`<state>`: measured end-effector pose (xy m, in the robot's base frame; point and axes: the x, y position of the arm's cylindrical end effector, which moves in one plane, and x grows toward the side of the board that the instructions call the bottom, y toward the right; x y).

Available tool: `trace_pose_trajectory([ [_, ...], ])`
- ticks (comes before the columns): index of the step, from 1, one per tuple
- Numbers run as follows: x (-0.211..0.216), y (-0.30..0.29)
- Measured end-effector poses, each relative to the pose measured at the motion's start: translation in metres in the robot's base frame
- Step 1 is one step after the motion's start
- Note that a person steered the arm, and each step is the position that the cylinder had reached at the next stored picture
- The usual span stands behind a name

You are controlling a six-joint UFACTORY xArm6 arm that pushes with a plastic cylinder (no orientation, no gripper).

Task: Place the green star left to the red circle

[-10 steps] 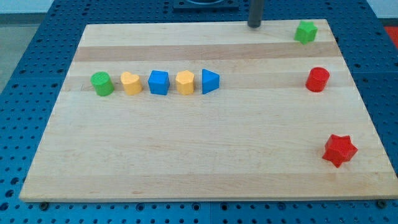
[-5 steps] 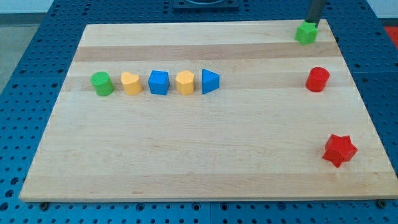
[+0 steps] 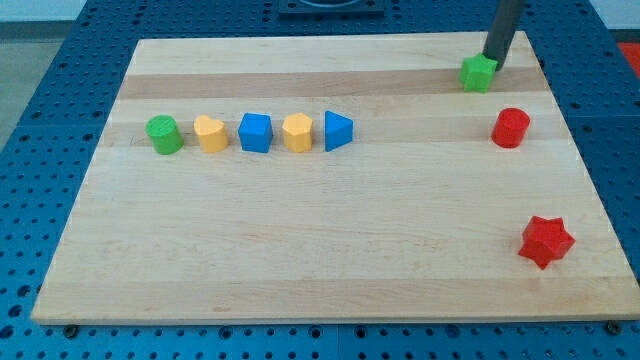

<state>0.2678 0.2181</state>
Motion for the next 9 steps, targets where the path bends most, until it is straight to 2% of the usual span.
trace_pose_trajectory([
  [2,0.01,-0.038],
  [4,0.039,-0.058],
  [9,0.095,-0.051],
])
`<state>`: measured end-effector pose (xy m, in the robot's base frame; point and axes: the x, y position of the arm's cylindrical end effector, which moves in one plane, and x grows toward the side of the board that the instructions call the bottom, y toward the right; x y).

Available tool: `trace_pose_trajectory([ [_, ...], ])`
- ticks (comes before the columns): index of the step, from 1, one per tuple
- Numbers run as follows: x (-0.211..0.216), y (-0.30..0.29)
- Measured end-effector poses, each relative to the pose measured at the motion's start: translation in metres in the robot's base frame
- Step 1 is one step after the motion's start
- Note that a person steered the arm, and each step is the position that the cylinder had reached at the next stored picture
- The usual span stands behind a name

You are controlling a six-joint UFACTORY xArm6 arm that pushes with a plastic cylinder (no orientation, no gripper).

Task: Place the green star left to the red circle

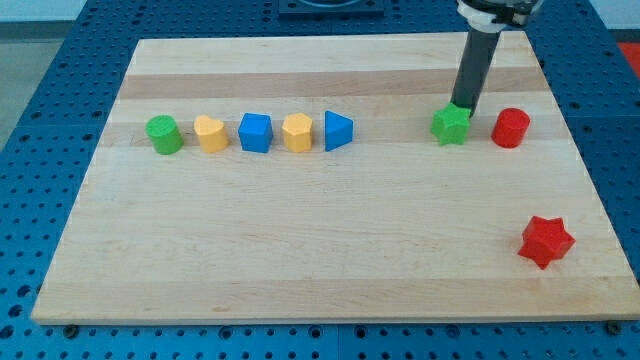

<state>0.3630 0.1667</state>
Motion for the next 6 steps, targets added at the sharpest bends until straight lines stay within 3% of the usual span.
trace_pose_trajectory([
  [6,0.001,0.003],
])
